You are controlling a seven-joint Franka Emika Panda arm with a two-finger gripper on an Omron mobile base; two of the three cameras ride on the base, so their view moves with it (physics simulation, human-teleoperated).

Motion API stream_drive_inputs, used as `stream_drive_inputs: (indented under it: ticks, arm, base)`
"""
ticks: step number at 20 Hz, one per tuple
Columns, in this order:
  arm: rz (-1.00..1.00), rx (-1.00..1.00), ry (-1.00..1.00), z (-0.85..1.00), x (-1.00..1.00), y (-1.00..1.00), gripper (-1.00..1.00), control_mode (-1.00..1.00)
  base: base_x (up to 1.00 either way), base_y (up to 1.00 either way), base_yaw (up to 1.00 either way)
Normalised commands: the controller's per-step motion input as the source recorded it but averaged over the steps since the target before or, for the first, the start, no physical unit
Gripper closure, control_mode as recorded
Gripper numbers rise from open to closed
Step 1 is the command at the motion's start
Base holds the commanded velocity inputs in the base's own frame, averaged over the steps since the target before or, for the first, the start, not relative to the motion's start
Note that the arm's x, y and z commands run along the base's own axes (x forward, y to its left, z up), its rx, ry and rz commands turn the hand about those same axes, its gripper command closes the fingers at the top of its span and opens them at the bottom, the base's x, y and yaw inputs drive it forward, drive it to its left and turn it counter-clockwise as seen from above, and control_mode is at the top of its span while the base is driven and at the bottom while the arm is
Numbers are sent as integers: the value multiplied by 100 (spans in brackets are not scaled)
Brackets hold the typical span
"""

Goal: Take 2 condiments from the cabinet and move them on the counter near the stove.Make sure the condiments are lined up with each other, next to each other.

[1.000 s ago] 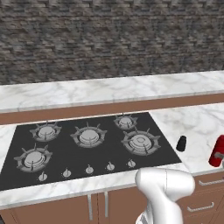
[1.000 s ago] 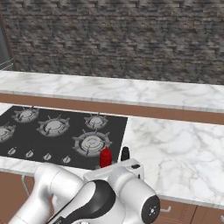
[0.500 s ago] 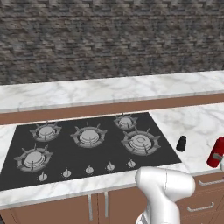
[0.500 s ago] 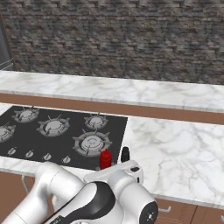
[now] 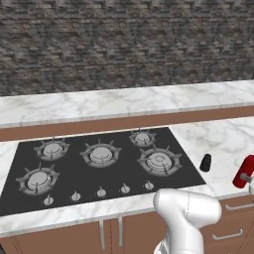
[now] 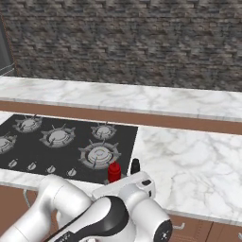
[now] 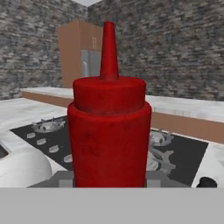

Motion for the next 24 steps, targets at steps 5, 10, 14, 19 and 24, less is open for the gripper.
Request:
stream_drive_inputs:
  ticks: [5, 10, 14, 19, 24]
  arm:
    - [5, 0, -1, 0, 2, -2, 100, -100]
    - [1, 1, -2, 0, 2, -9, 100, -100]
    - [0, 1, 0, 0, 26, -1, 100, -100]
    - [0, 0, 0, 0, 29, 0, 100, -100]
    - [0, 0, 0, -5, 21, 0, 100, -100]
  base:
    - [0, 0, 0]
    - [0, 0, 0]
    - [0, 0, 0]
    - [0, 0, 0]
    - [0, 0, 0]
